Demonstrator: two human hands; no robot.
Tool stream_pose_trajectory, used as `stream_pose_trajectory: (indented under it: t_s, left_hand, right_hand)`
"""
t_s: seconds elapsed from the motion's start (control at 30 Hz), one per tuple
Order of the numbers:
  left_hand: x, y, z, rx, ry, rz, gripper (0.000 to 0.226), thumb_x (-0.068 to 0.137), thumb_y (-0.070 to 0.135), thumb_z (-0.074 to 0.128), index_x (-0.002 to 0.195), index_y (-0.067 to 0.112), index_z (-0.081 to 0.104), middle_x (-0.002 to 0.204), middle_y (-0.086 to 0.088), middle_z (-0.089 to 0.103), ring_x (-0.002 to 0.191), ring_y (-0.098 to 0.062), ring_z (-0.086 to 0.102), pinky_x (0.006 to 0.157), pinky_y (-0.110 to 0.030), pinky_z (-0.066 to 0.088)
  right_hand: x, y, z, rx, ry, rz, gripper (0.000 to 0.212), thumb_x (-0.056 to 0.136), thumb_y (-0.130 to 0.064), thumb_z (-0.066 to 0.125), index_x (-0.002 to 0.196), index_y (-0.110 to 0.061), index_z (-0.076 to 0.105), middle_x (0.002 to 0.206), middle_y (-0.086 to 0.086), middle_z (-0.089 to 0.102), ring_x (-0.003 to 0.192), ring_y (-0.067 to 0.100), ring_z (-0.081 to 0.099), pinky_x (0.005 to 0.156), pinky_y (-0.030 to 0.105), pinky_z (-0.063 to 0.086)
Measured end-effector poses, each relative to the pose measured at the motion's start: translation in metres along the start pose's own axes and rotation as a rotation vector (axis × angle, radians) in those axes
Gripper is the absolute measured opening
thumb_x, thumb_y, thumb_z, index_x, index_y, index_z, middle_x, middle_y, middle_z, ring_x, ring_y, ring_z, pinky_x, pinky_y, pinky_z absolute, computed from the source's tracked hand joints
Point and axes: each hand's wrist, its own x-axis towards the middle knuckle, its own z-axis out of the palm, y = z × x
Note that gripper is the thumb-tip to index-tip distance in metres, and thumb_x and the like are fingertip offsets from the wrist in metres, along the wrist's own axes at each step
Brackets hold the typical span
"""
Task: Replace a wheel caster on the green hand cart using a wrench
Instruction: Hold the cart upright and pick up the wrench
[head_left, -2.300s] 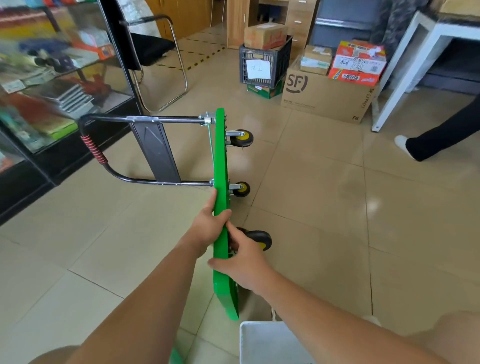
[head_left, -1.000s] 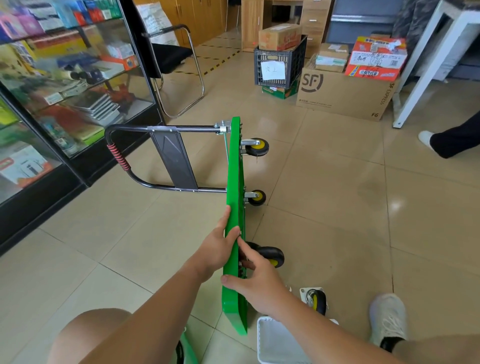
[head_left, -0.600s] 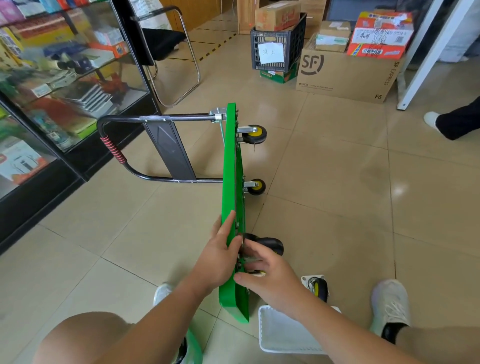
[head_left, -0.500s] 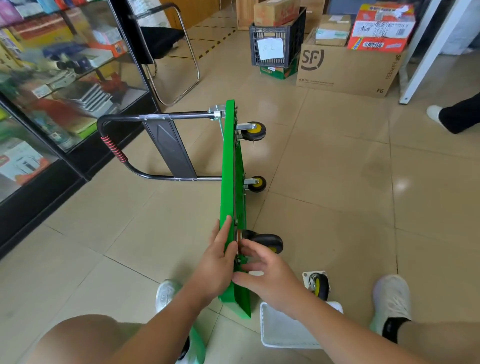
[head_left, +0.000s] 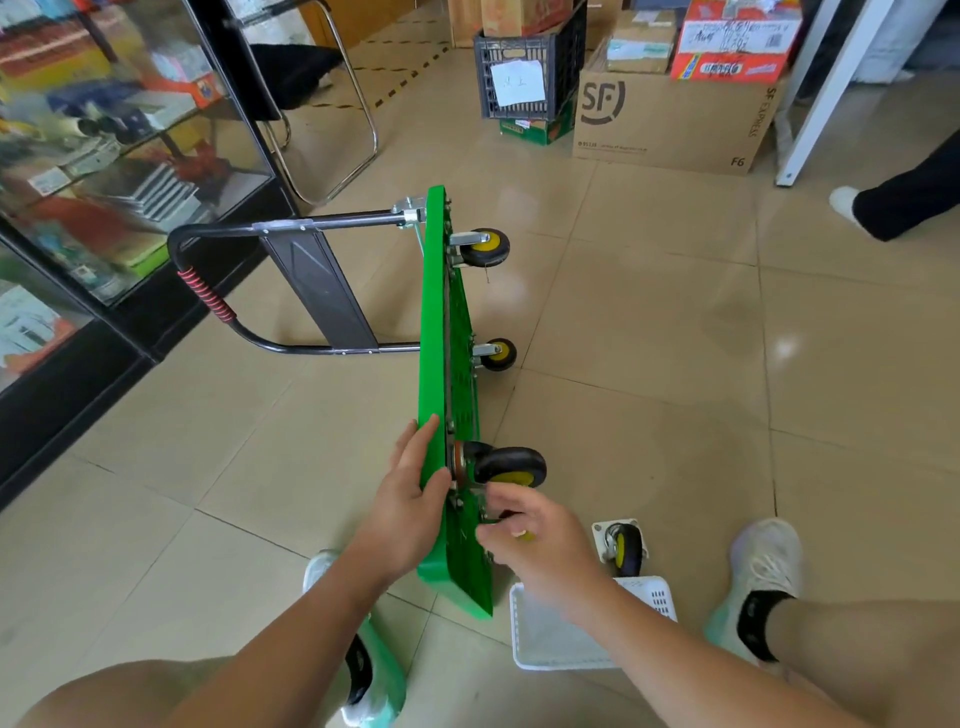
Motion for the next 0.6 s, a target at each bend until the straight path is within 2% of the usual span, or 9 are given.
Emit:
stream_pose_trajectory:
  t_s: [0.1,0.2,0.27,0.33,0.43,0.5,0.6]
  left_hand:
    - [0.014,0.002,-0.004,0.062,-0.023,0.034,0.064,0.109,0.025,0.046,0.163,0.041,0.015,0.167,0.023,-0.001,0.145,0.011,0.004,0.115,-0.014,0.007]
    - [0.024,-0.002,-0.008,0.077,-0.077,0.050,0.065,0.110,0.028,0.044,0.162,0.042,0.008,0.165,0.028,-0.011,0.149,0.009,-0.001,0.121,-0.018,0.006]
    - [0.026,-0.007,-0.008,0.096,-0.096,0.083,0.064,0.110,0.030,0.042,0.159,0.046,0.004,0.163,0.033,-0.017,0.149,0.014,-0.005,0.121,-0.015,0.004]
    - [0.024,-0.009,-0.007,0.112,-0.091,0.101,0.062,0.110,0.029,0.041,0.153,0.054,0.003,0.157,0.041,-0.020,0.144,0.024,-0.008,0.114,-0.003,0.002]
    - [0.021,-0.006,-0.007,0.097,-0.083,0.091,0.062,0.110,0.027,0.043,0.150,0.056,0.006,0.156,0.045,-0.017,0.140,0.029,-0.006,0.106,0.007,0.005]
    - [0.022,-0.005,-0.006,0.086,-0.069,0.079,0.062,0.109,0.027,0.044,0.152,0.055,0.009,0.157,0.046,-0.014,0.141,0.028,-0.003,0.105,0.007,0.008]
    - [0.022,-0.005,-0.005,0.054,-0.065,0.074,0.057,0.108,0.036,0.042,0.155,0.051,0.013,0.159,0.045,-0.009,0.147,0.020,-0.003,0.114,-0.003,0.009]
  right_hand:
    - [0.015,0.036,-0.022,-0.068,0.203,0.140,0.029,0.085,-0.027,0.078,0.112,-0.033,0.069,0.100,-0.015,0.071,0.085,0.002,0.068,0.083,0.032,0.058]
    - [0.037,0.081,-0.038,-0.134,0.289,0.261,0.021,0.086,-0.023,0.074,0.105,-0.028,0.068,0.097,-0.009,0.071,0.093,0.010,0.066,0.086,0.031,0.053]
    - [0.056,0.110,-0.045,-0.174,0.305,0.302,0.021,0.083,-0.020,0.077,0.103,-0.024,0.070,0.094,-0.005,0.072,0.097,0.018,0.068,0.087,0.032,0.052]
    - [0.077,0.137,-0.047,-0.220,0.306,0.335,0.023,0.081,-0.018,0.080,0.103,-0.018,0.072,0.089,-0.002,0.073,0.096,0.022,0.069,0.086,0.031,0.051]
    - [0.109,0.166,-0.048,-0.291,0.265,0.369,0.027,0.080,-0.015,0.077,0.106,-0.012,0.071,0.095,0.004,0.074,0.093,0.022,0.067,0.078,0.025,0.043]
    - [0.128,0.185,-0.050,-0.324,0.227,0.427,0.030,0.081,-0.017,0.074,0.110,-0.013,0.068,0.101,0.005,0.073,0.091,0.020,0.061,0.072,0.022,0.039]
    - [0.147,0.212,-0.053,-0.305,0.239,0.477,0.035,0.079,-0.021,0.077,0.112,-0.015,0.067,0.101,0.004,0.073,0.099,0.024,0.064,0.080,0.026,0.040]
